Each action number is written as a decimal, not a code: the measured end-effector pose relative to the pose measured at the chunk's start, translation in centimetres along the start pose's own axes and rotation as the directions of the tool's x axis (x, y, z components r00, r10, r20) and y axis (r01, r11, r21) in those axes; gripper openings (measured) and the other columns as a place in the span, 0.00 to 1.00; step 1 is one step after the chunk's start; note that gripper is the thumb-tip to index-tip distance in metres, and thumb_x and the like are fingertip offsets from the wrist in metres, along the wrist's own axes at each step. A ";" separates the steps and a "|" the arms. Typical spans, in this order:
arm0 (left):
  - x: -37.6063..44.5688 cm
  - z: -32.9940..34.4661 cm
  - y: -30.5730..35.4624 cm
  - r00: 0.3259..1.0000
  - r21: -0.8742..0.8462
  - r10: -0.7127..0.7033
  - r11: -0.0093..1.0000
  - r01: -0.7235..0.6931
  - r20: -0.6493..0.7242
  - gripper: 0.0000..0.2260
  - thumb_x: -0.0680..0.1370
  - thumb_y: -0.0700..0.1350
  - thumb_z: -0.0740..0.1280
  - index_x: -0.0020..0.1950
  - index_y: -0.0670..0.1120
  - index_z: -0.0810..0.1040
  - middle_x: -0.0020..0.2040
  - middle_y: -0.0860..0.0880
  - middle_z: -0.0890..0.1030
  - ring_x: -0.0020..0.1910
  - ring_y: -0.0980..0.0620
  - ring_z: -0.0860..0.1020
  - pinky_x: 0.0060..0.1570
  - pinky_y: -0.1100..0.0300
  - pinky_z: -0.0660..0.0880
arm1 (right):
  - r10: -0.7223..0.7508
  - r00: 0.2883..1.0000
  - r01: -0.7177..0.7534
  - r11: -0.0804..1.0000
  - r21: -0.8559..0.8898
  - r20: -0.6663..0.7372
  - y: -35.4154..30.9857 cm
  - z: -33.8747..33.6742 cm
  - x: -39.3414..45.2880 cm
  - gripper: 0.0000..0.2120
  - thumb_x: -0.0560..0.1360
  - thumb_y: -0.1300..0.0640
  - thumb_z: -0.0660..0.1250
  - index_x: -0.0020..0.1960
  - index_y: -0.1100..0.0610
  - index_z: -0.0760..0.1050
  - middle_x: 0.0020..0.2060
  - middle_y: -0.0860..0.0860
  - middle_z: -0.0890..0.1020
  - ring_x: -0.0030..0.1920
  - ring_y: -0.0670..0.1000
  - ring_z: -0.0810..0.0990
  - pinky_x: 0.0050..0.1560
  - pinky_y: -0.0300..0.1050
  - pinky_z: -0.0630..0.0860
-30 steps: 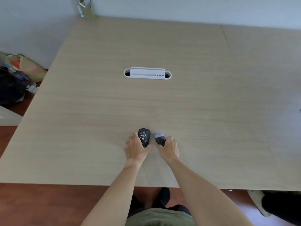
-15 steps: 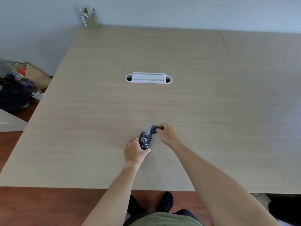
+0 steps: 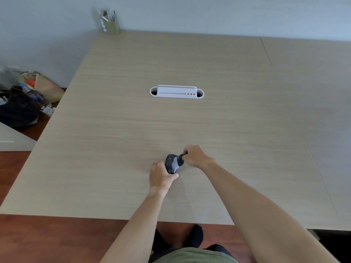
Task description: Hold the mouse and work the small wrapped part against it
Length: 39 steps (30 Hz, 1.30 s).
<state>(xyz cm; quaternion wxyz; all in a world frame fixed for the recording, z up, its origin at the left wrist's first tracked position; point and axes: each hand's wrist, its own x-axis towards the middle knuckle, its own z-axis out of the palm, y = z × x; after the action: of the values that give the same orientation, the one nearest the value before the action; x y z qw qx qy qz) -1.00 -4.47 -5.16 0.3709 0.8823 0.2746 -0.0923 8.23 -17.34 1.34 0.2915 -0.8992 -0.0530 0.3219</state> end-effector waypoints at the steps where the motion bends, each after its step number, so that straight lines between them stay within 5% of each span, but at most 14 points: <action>1: 0.1 0.0 -0.1 1.000 0.001 0.006 1.000 -0.006 0.000 0.20 0.57 0.51 0.78 0.38 0.45 0.71 0.40 0.44 0.79 0.39 0.44 0.78 0.31 0.60 0.66 | 0.007 1.000 -0.007 0.999 -0.037 -0.002 -0.2 -0.4 -0.2 0.10 0.67 0.69 0.57 0.41 0.67 0.76 0.41 0.59 0.77 0.37 0.57 0.73 0.34 0.46 0.68; 5: 0.0 0.0 -0.1 1.000 -0.002 0.017 1.000 -0.017 -0.010 0.20 0.58 0.50 0.78 0.37 0.45 0.70 0.40 0.44 0.79 0.37 0.45 0.75 0.31 0.59 0.65 | 0.019 0.999 -0.022 0.998 -0.065 -0.050 -1.2 -1.1 -0.5 0.05 0.65 0.69 0.56 0.33 0.63 0.68 0.34 0.55 0.70 0.31 0.54 0.66 0.29 0.43 0.63; 8: -0.1 0.0 0.0 1.000 0.005 0.024 1.000 -0.024 -0.020 0.19 0.59 0.50 0.79 0.39 0.44 0.72 0.41 0.46 0.78 0.39 0.46 0.76 0.33 0.59 0.68 | -0.007 0.999 0.008 1.000 0.009 -0.047 -1.4 -0.1 -0.4 0.13 0.64 0.68 0.57 0.43 0.72 0.76 0.38 0.61 0.77 0.35 0.54 0.68 0.33 0.48 0.67; 11: -0.1 0.0 0.0 1.000 -0.002 0.024 1.000 -0.024 -0.015 0.20 0.59 0.50 0.79 0.40 0.44 0.74 0.41 0.47 0.77 0.40 0.46 0.77 0.33 0.59 0.68 | -0.012 1.000 0.013 1.000 0.023 -0.025 -1.2 0.4 -0.8 0.15 0.65 0.69 0.57 0.47 0.71 0.78 0.48 0.66 0.80 0.38 0.55 0.71 0.35 0.50 0.71; 16: 0.0 0.1 -0.3 0.999 -0.004 0.041 0.999 -0.041 -0.010 0.18 0.58 0.51 0.76 0.35 0.45 0.70 0.37 0.47 0.76 0.35 0.48 0.72 0.26 0.62 0.61 | 0.053 0.997 -0.055 0.998 -0.041 -0.060 -0.3 -1.0 -1.8 0.04 0.63 0.68 0.60 0.37 0.64 0.72 0.44 0.60 0.77 0.38 0.58 0.72 0.31 0.43 0.67; 19: 0.0 0.0 -0.2 0.999 -0.003 0.042 0.999 -0.042 -0.014 0.18 0.58 0.51 0.77 0.35 0.45 0.71 0.37 0.46 0.77 0.34 0.48 0.73 0.27 0.61 0.62 | 0.028 0.993 -0.014 0.993 0.119 -0.117 -0.3 -1.1 -1.6 0.12 0.66 0.68 0.59 0.43 0.69 0.78 0.47 0.65 0.82 0.44 0.65 0.78 0.38 0.52 0.74; 22: -0.1 0.0 0.0 0.999 -0.029 0.031 0.999 -0.031 -0.011 0.19 0.58 0.50 0.78 0.35 0.45 0.70 0.36 0.48 0.75 0.34 0.48 0.72 0.28 0.61 0.63 | -0.012 0.998 0.021 0.989 0.147 -0.060 -0.4 -0.5 -1.3 0.12 0.70 0.67 0.60 0.45 0.65 0.81 0.48 0.61 0.83 0.51 0.61 0.79 0.46 0.51 0.77; 26: 0.1 -0.3 0.0 0.999 -0.016 0.037 0.999 -0.036 0.016 0.20 0.58 0.50 0.78 0.33 0.46 0.67 0.35 0.49 0.73 0.33 0.49 0.70 0.27 0.62 0.61 | 0.004 0.995 0.000 0.999 0.034 -0.097 -0.6 0.1 -1.6 0.12 0.67 0.67 0.58 0.46 0.69 0.77 0.48 0.64 0.81 0.47 0.66 0.79 0.43 0.57 0.77; 28: 0.1 -0.4 0.1 0.999 -0.015 0.024 1.000 -0.024 0.035 0.21 0.57 0.50 0.78 0.32 0.47 0.65 0.33 0.50 0.70 0.31 0.50 0.67 0.25 0.61 0.59 | 0.043 0.982 -0.051 0.998 -0.038 -0.183 -0.3 0.0 -2.0 0.08 0.69 0.66 0.57 0.44 0.66 0.73 0.48 0.60 0.78 0.42 0.63 0.76 0.40 0.53 0.74; 31: 0.0 -0.4 0.2 0.999 -0.018 0.017 1.000 -0.016 0.030 0.22 0.57 0.50 0.78 0.32 0.47 0.64 0.34 0.50 0.70 0.30 0.50 0.66 0.25 0.61 0.59 | 0.099 0.952 -0.069 0.991 0.114 -0.288 -0.1 -0.2 -1.7 0.09 0.67 0.66 0.58 0.44 0.67 0.74 0.46 0.62 0.79 0.41 0.60 0.75 0.41 0.55 0.74; 34: 0.0 -0.4 0.4 0.999 -0.014 0.001 1.000 0.000 0.040 0.21 0.57 0.49 0.78 0.33 0.47 0.67 0.34 0.50 0.71 0.30 0.50 0.68 0.26 0.61 0.61 | 0.101 0.973 -0.044 0.964 0.262 -0.207 -0.4 0.0 -0.9 0.12 0.69 0.67 0.59 0.45 0.68 0.79 0.42 0.61 0.81 0.43 0.57 0.75 0.39 0.48 0.73; 36: 0.0 -0.5 0.5 0.999 -0.019 -0.003 1.000 0.004 0.045 0.21 0.57 0.49 0.79 0.32 0.47 0.66 0.34 0.50 0.71 0.30 0.50 0.68 0.25 0.61 0.61 | 0.084 0.991 -0.062 0.977 0.202 -0.102 -0.5 0.6 -0.5 0.09 0.69 0.66 0.60 0.41 0.69 0.79 0.35 0.62 0.79 0.38 0.55 0.72 0.34 0.45 0.67; 39: 0.0 -0.7 0.7 0.999 -0.010 -0.005 1.000 0.005 0.051 0.22 0.56 0.50 0.79 0.31 0.48 0.66 0.34 0.50 0.72 0.29 0.51 0.68 0.25 0.61 0.61 | 0.109 0.987 -0.104 0.994 0.043 -0.121 -0.4 0.8 -0.5 0.07 0.70 0.67 0.57 0.36 0.64 0.72 0.32 0.59 0.71 0.35 0.57 0.69 0.35 0.47 0.65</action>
<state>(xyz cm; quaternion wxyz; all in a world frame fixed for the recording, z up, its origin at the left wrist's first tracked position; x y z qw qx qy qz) -0.69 -4.41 -4.28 0.3820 0.8771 0.2677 -0.1143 7.37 -16.80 1.36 0.2931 -0.9135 0.0191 0.2816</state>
